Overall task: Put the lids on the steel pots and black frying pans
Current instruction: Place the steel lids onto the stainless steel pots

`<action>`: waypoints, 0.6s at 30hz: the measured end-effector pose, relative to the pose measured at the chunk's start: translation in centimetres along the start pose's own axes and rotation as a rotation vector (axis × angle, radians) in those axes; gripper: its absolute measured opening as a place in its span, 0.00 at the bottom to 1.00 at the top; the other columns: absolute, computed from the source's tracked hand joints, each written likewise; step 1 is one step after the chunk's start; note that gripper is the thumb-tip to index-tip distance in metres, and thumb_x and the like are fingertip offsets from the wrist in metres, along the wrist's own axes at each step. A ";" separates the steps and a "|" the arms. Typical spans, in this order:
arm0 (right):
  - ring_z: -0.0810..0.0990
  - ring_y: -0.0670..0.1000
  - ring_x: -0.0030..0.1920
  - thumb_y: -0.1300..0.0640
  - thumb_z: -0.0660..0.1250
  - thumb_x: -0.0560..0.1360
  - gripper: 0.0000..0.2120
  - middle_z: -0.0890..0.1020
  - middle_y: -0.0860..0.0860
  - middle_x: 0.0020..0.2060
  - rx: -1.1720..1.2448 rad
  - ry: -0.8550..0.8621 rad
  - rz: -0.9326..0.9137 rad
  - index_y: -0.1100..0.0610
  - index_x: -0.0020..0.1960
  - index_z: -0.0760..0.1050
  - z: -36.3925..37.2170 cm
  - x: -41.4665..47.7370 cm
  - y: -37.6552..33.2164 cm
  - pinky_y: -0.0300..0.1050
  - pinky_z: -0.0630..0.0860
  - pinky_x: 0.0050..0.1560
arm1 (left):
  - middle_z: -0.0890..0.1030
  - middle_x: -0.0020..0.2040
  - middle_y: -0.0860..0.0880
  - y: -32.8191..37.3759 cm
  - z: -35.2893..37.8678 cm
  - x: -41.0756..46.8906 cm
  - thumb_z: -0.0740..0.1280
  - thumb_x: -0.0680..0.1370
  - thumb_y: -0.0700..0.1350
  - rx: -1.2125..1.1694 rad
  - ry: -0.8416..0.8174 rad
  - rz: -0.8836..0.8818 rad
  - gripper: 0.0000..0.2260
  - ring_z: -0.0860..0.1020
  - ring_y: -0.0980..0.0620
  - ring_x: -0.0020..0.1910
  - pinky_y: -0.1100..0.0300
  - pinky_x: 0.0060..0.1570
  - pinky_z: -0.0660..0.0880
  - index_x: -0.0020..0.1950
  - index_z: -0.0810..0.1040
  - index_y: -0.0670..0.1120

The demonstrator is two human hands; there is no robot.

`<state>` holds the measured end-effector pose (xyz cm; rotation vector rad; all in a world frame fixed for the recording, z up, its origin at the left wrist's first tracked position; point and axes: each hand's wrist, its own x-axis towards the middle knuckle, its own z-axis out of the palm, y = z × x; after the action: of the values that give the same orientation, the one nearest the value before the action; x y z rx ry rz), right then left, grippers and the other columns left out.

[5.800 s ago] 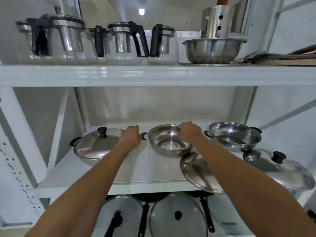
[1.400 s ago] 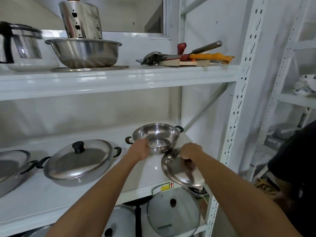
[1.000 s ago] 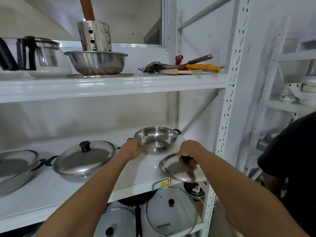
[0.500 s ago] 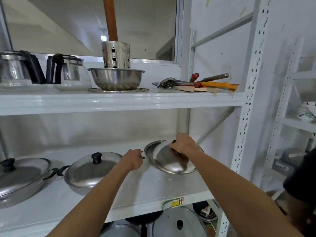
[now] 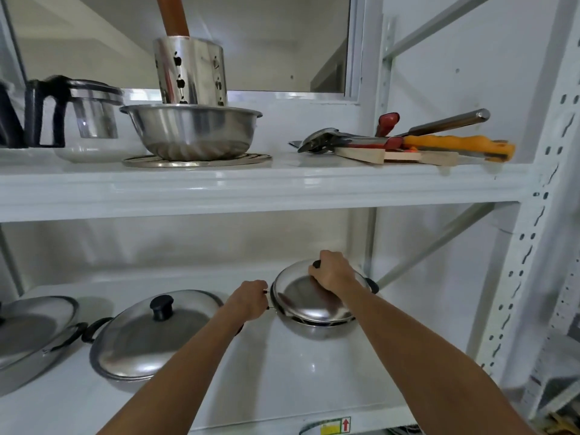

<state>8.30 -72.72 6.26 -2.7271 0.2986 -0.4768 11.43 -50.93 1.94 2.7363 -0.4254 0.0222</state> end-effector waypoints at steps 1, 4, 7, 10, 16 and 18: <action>0.80 0.60 0.49 0.47 0.64 0.76 0.16 0.80 0.58 0.50 0.016 0.001 0.005 0.59 0.53 0.75 0.4 0.2 0.1 0.51 0.77 0.46 | 0.79 0.65 0.42 -0.1 -0.1 0.3 0.57 0.80 0.41 0.007 0.000 -0.004 0.17 0.78 0.42 0.61 0.52 0.58 0.75 0.67 0.75 0.43; 0.80 0.61 0.52 0.45 0.64 0.76 0.17 0.80 0.58 0.51 0.022 -0.003 -0.004 0.59 0.54 0.76 1.8 0.3 0.3 0.52 0.78 0.48 | 0.77 0.68 0.42 -0.3 -0.1 0.8 0.58 0.81 0.42 0.014 -0.003 -0.031 0.18 0.77 0.42 0.63 0.54 0.59 0.74 0.71 0.73 0.45; 0.80 0.62 0.51 0.47 0.63 0.76 0.16 0.81 0.58 0.50 -0.006 0.007 -0.014 0.59 0.53 0.76 2.3 0.1 0.2 0.51 0.76 0.45 | 0.73 0.71 0.43 -0.9 -0.1 0.7 0.57 0.81 0.42 0.014 -0.009 -0.059 0.20 0.75 0.42 0.66 0.54 0.63 0.72 0.74 0.70 0.47; 0.80 0.62 0.50 0.48 0.64 0.75 0.14 0.80 0.58 0.47 -0.011 -0.012 0.000 0.59 0.51 0.76 1.8 0.0 0.4 0.50 0.75 0.43 | 0.72 0.72 0.42 -1.4 -0.2 0.5 0.56 0.81 0.42 0.020 -0.002 -0.048 0.20 0.73 0.42 0.69 0.52 0.67 0.70 0.74 0.70 0.46; 0.81 0.59 0.46 0.48 0.70 0.72 0.13 0.77 0.54 0.40 -0.034 -0.049 0.052 0.56 0.43 0.71 0.4 -1.3 0.6 0.49 0.76 0.41 | 0.71 0.74 0.43 -1.6 -0.3 -0.6 0.56 0.80 0.39 0.008 -0.008 -0.023 0.21 0.72 0.43 0.70 0.52 0.69 0.69 0.74 0.70 0.47; 0.80 0.58 0.43 0.48 0.71 0.71 0.13 0.76 0.52 0.37 -0.033 -0.057 0.067 0.56 0.43 0.71 0.1 -2.1 0.8 0.47 0.75 0.38 | 0.70 0.74 0.43 -1.7 -0.5 -0.9 0.56 0.80 0.39 -0.001 0.005 -0.016 0.22 0.72 0.43 0.70 0.53 0.69 0.69 0.74 0.70 0.47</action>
<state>6.29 -72.85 5.32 -2.7469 0.3852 -0.3783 11.09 -49.03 1.73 2.7379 -0.4024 0.0255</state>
